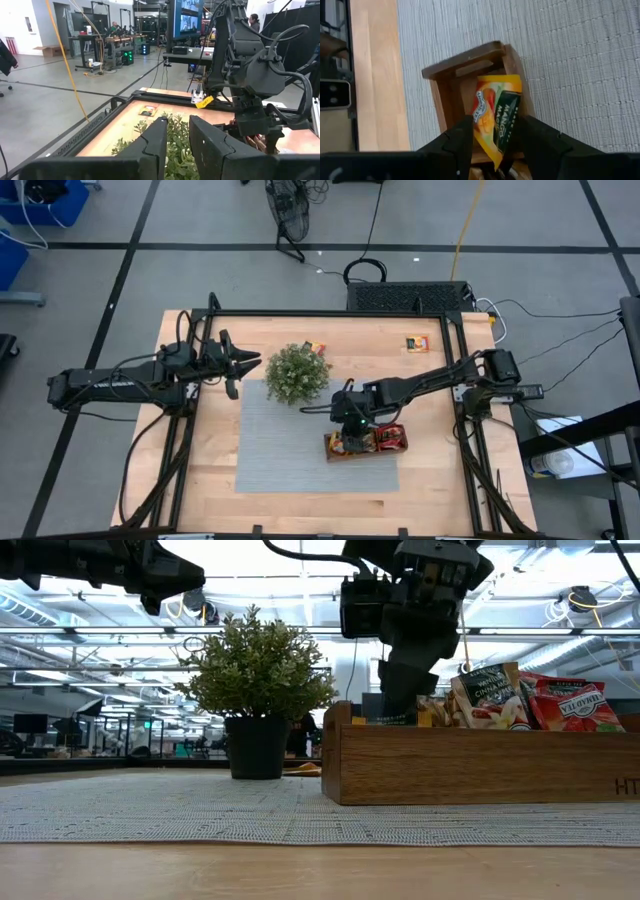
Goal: Pick & Place Tea
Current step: Put the mango tea sachet into the brown organizer
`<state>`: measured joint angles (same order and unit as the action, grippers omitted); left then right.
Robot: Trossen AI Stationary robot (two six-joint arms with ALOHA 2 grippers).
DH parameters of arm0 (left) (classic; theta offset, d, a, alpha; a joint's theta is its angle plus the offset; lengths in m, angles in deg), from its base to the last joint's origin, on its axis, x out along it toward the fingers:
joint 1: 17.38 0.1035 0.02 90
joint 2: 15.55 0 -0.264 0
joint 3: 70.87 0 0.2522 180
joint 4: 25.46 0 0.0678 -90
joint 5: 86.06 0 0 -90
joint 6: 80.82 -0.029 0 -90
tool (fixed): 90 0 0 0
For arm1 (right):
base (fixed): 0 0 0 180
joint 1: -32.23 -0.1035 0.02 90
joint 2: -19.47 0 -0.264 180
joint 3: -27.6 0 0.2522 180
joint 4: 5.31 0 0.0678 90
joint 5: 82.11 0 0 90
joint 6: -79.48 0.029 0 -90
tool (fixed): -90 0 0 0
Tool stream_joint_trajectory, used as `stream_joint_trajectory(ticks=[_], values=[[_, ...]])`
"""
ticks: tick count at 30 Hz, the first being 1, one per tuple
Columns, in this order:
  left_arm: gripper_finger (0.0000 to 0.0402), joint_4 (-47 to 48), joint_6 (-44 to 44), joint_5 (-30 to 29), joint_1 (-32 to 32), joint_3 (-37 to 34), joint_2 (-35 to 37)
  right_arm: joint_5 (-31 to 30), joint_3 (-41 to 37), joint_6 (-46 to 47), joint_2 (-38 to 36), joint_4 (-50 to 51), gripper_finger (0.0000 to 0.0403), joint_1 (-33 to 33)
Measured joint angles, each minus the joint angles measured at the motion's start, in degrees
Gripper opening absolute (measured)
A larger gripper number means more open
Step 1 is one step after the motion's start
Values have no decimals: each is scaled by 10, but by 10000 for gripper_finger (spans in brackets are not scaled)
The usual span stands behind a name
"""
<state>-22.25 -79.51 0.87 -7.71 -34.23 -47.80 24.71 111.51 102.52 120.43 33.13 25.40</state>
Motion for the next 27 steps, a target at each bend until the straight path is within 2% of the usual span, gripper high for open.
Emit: stream_joint_trajectory(ticks=[16, 27], values=[[88, 0, 0, 0, 0, 0, 0, -3, 0, -28, 0, 0, 144, 0], [88, 0, 0, 0, 0, 0, 0, 0, 0, -32, 0, 0, 122, -12]])
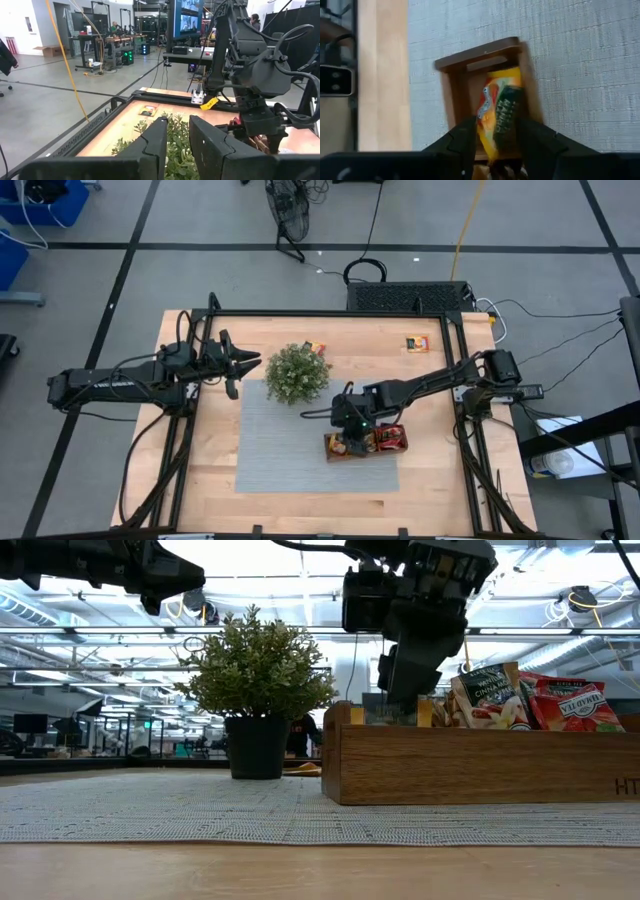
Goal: Pick & Place Tea
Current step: Put the mango tea sachet into the brown organizer
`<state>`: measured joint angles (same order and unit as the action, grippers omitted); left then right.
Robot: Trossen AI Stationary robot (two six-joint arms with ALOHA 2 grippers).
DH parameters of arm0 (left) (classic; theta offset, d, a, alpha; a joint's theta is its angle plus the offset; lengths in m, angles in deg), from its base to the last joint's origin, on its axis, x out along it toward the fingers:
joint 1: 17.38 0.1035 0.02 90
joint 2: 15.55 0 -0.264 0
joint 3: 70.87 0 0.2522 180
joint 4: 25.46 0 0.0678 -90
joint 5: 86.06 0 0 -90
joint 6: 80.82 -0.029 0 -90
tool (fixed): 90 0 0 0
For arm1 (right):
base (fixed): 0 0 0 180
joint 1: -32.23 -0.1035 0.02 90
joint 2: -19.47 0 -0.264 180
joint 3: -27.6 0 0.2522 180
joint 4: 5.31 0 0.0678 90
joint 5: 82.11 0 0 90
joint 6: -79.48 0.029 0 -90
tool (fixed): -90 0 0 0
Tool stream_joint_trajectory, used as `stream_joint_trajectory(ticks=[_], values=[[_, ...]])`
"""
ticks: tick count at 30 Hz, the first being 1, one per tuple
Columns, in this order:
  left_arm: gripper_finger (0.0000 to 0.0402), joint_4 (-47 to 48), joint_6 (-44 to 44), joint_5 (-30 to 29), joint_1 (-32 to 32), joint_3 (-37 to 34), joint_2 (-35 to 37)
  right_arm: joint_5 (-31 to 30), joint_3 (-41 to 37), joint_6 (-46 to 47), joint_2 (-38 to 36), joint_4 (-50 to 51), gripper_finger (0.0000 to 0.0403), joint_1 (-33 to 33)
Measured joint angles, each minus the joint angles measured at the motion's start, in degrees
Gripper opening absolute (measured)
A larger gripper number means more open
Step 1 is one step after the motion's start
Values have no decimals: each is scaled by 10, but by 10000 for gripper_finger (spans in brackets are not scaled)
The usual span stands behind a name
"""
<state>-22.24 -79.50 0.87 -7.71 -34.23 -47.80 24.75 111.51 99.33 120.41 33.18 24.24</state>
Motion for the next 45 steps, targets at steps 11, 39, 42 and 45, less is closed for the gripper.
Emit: stream_joint_trajectory(ticks=[11, 39, 42, 45], values=[[88, 0, 0, 0, 0, 0, 0, 44, 0, 8, 0, -31, 112, 0], [88, 0, 0, 0, 0, 0, 0, -140, 0, -146, 0, -30, 1, -54], [88, 0, 0, 0, 0, 0, 0, -189, 0, -155, 0, -22, 0, -63], [88, 0, 0, 0, 0, 0, 0, -227, 0, -159, 0, -11, 0, -73]])
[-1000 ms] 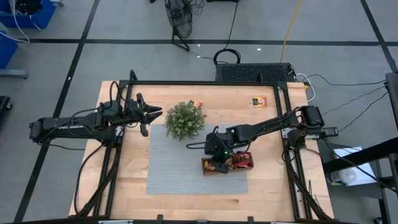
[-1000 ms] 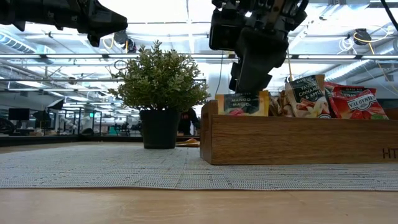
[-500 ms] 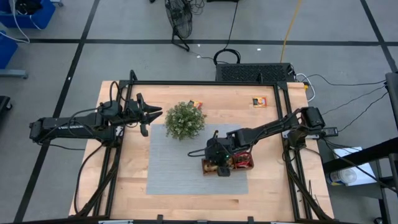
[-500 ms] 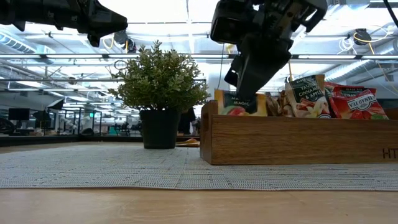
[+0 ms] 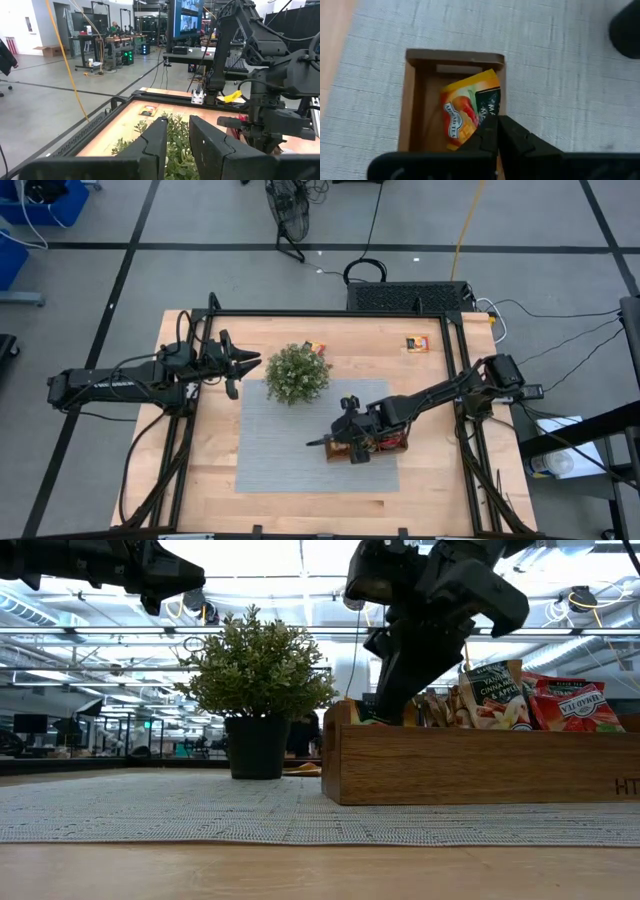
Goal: Pick & Place Tea
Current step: Put the mango tea sachet into the brown organizer
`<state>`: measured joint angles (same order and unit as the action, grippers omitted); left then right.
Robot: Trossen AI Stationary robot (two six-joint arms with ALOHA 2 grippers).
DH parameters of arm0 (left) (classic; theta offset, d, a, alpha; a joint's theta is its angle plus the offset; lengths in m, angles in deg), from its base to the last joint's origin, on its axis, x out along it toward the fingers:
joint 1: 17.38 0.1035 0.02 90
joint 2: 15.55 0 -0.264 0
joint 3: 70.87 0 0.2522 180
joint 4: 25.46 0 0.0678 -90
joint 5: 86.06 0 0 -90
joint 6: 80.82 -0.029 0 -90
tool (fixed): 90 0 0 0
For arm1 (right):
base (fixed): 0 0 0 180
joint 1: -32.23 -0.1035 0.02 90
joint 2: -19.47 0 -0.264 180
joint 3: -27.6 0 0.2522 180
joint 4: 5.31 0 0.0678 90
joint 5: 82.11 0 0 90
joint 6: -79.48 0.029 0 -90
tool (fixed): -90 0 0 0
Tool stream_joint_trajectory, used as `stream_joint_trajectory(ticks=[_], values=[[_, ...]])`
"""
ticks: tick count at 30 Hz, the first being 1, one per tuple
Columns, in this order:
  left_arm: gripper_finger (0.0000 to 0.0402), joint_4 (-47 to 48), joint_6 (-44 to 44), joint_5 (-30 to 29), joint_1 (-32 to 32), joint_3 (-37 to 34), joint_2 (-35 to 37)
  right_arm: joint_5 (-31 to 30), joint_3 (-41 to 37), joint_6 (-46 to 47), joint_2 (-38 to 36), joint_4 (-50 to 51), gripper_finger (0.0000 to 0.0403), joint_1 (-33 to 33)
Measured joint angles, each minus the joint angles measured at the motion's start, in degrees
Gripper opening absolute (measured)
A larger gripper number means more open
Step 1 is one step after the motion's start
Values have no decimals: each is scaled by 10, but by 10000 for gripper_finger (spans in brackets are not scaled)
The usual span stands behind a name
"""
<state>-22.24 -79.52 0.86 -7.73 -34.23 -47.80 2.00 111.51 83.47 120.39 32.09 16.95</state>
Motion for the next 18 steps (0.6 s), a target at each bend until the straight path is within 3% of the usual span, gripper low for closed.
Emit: stream_joint_trajectory(ticks=[11, 18], values=[[88, 0, 0, 0, 0, 0, 0, -92, 12, 0, -9, 6, 0, -26], [88, 0, 0, 0, 0, 0, 0, -108, 16, 5, -13, 4, 0, -33]])
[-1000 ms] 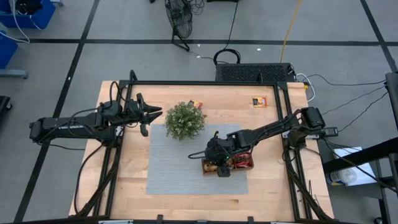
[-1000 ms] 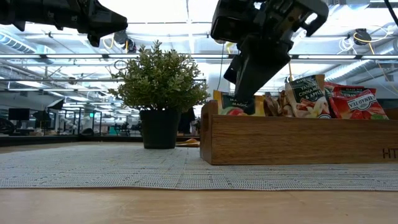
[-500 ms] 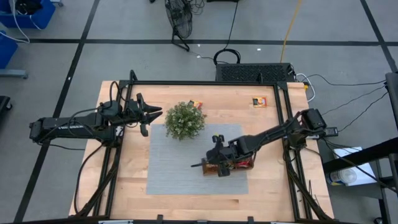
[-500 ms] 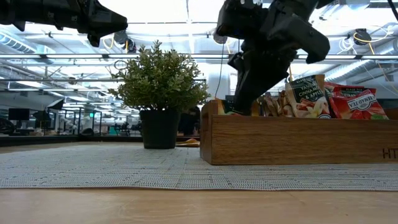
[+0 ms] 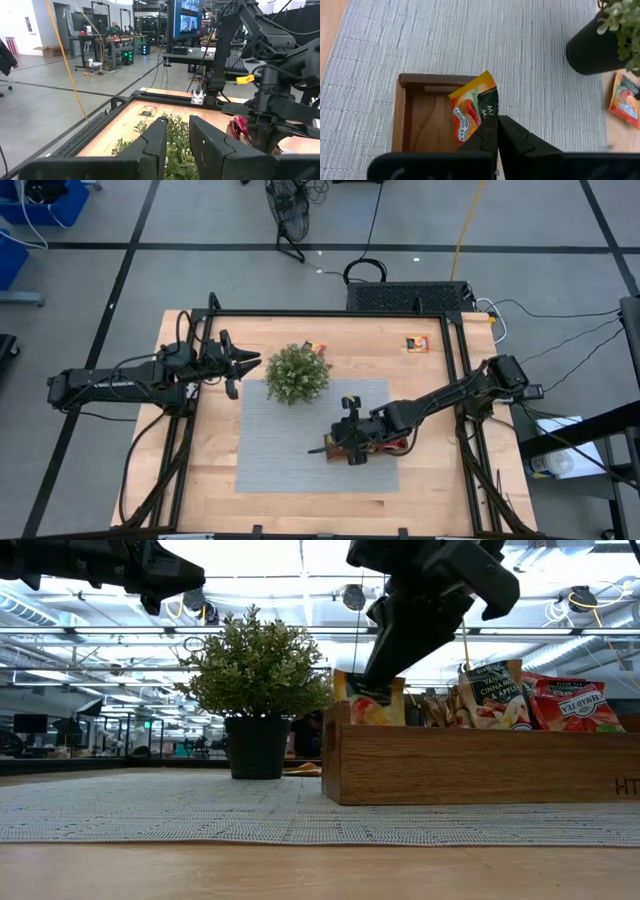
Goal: Pick & Place Tea
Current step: Put the mango tea sachet into the brown organizer
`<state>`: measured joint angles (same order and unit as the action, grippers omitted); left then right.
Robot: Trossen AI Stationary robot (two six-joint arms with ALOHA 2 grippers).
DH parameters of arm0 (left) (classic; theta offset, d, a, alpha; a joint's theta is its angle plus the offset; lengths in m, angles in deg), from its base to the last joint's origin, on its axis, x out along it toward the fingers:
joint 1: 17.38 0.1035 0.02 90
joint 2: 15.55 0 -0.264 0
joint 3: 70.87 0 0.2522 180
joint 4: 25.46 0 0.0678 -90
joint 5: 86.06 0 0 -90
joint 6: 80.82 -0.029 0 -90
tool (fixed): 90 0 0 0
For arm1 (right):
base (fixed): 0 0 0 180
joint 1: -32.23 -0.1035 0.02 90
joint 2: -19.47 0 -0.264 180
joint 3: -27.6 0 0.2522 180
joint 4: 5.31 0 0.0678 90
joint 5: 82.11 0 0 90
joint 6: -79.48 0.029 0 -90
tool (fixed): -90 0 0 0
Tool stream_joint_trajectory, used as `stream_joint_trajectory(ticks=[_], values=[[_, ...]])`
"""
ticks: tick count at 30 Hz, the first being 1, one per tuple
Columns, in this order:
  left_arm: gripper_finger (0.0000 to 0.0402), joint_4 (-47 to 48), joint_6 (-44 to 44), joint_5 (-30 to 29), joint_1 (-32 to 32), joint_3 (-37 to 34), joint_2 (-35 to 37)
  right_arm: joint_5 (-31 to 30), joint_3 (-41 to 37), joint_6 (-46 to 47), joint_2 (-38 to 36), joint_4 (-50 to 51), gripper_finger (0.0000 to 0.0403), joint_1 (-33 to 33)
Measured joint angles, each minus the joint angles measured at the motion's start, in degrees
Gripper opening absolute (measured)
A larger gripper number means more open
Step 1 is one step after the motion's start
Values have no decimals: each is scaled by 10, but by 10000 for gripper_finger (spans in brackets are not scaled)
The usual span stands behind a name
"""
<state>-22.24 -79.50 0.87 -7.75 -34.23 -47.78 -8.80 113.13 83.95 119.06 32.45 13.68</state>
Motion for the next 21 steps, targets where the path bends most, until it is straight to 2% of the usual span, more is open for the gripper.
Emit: stream_joint_trajectory(ticks=[21], values=[[88, 0, 0, 0, 0, 0, 0, 2, 0, 40, 0, 15, 4, 0]])
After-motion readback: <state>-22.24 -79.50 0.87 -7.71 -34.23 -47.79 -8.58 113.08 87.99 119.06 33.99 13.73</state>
